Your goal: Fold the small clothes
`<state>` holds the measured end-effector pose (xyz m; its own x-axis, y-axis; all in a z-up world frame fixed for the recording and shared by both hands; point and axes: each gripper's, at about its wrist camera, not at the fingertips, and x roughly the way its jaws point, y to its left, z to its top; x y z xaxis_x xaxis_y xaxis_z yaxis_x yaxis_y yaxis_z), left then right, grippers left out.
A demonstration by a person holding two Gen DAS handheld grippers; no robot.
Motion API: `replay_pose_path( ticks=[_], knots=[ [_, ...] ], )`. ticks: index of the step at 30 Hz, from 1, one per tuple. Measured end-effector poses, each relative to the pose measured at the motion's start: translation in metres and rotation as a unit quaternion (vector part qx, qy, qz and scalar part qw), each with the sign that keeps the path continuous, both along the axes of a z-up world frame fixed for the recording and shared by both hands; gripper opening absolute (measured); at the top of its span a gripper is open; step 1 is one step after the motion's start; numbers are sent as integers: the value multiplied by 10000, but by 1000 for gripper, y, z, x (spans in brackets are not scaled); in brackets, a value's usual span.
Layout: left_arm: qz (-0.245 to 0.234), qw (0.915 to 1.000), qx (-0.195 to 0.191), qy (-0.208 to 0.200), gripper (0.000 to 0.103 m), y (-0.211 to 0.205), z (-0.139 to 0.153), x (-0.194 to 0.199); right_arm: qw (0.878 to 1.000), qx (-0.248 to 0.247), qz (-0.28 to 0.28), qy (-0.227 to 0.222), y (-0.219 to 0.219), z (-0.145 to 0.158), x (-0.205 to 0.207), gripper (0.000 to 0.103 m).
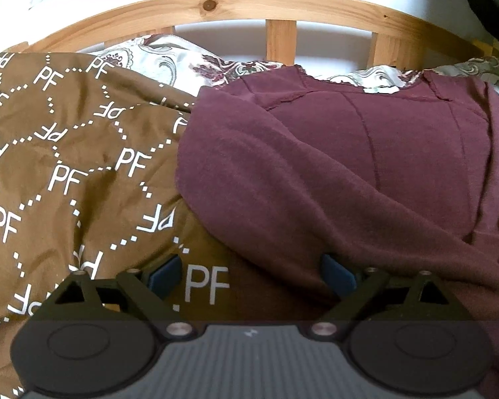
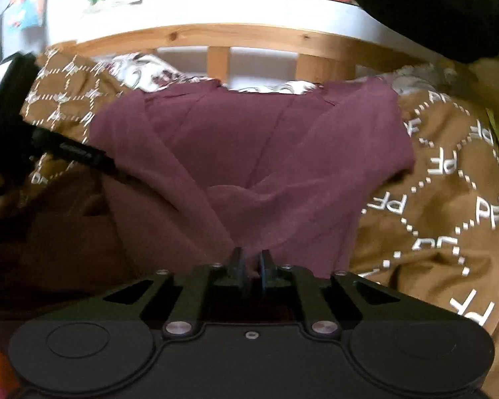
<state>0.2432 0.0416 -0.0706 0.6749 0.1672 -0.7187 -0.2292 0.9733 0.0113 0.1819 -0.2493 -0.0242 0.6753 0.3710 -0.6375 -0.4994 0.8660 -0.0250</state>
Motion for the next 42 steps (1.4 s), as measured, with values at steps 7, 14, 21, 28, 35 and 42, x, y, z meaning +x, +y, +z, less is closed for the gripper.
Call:
replay_pose_path(
  ticks=[7,14,21,28,35,42],
  knots=[
    [-105,9998,102,145,98,0,5,-15,9987,-414,193,-213,11,-8,-4,64],
    [-113,9981,274,-534,98,24,29,-22,9986,-398,23,-350,11,-8,-7,95],
    [-440,9949,285,-867,88,56,35,17,9969,-113,-64,-775,10,-2,-21,102],
    [-600,9975,-187,-321,45,72,28,52,9949,-102,-33,-1000,7,-7,-16,102],
    [-161,9950,-889,416,14,78,39,65,9957,88,-240,-896,0,-6,-10,102],
    [216,9976,-422,506,18,73,46,64,9942,-8,-283,-1038,0,-2,-13,102]
  ],
)
